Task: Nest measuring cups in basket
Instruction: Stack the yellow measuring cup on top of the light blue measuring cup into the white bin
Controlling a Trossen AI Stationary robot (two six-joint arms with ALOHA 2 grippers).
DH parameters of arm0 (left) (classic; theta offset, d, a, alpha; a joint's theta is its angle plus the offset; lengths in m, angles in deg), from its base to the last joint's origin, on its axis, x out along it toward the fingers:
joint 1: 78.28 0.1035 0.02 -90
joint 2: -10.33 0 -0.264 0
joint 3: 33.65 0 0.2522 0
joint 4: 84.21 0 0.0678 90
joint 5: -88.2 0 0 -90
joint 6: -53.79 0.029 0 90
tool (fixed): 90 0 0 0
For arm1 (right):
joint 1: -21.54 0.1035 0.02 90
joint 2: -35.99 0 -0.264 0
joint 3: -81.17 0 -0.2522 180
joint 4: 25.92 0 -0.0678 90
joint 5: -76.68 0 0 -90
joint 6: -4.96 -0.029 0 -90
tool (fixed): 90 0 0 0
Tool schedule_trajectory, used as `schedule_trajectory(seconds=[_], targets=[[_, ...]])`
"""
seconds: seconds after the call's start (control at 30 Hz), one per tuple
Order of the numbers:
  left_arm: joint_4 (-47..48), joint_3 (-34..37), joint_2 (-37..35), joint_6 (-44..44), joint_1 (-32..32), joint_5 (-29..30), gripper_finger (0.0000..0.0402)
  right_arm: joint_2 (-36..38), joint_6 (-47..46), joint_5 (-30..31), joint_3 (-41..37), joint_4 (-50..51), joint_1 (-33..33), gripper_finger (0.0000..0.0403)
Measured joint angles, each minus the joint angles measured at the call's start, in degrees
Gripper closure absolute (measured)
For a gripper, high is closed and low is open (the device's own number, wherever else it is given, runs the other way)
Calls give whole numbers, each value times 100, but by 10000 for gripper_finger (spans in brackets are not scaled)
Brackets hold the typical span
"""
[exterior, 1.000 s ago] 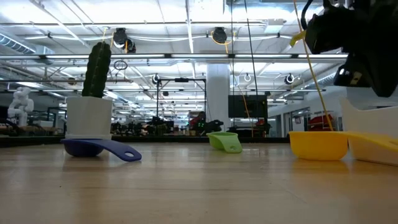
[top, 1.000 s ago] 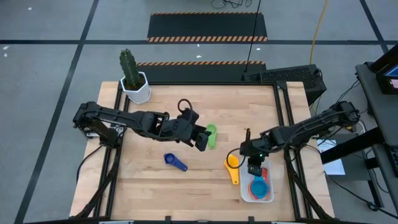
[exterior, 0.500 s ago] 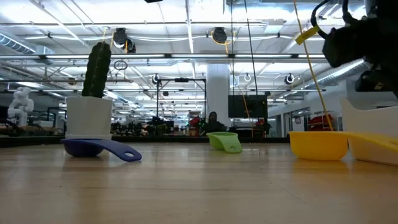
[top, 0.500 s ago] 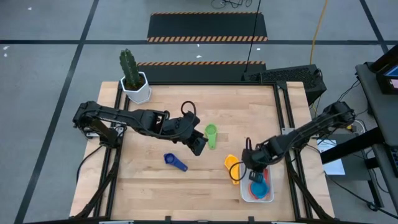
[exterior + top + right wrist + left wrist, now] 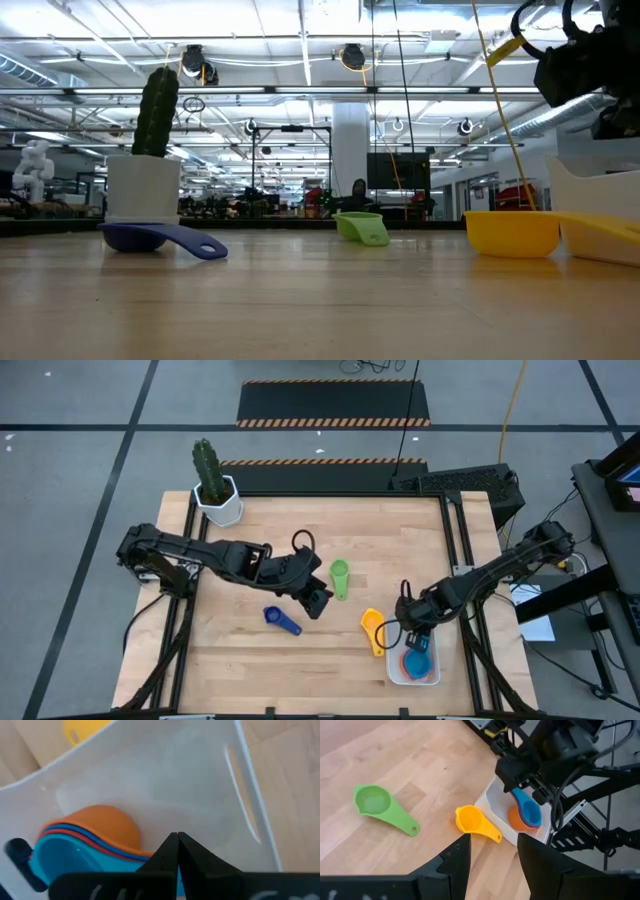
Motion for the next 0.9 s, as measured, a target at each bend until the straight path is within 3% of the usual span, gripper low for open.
schedule_trajectory(seconds=[0.2, 0.57, 0.67, 0.77, 0.9], targets=[[131, 0, 0, -80, -18, 0, 238, 520, -551, 1, 1, -229, -2, 403], [1354, 44, 0, -1343, -11, -384, 238, 1739, -1495, 1, 1, -613, -25, 403], [882, 465, -9, -1654, 76, -951, 238, 1981, -1486, 17, 1, -614, -106, 403], [130, 972, 11, -1947, 132, -1152, 238, 2161, -1308, 15, 0, -613, -231, 403], [-1806, 1694, 7, -2185, 133, -1356, 238, 2381, -889, -10, 0, -598, -348, 403]])
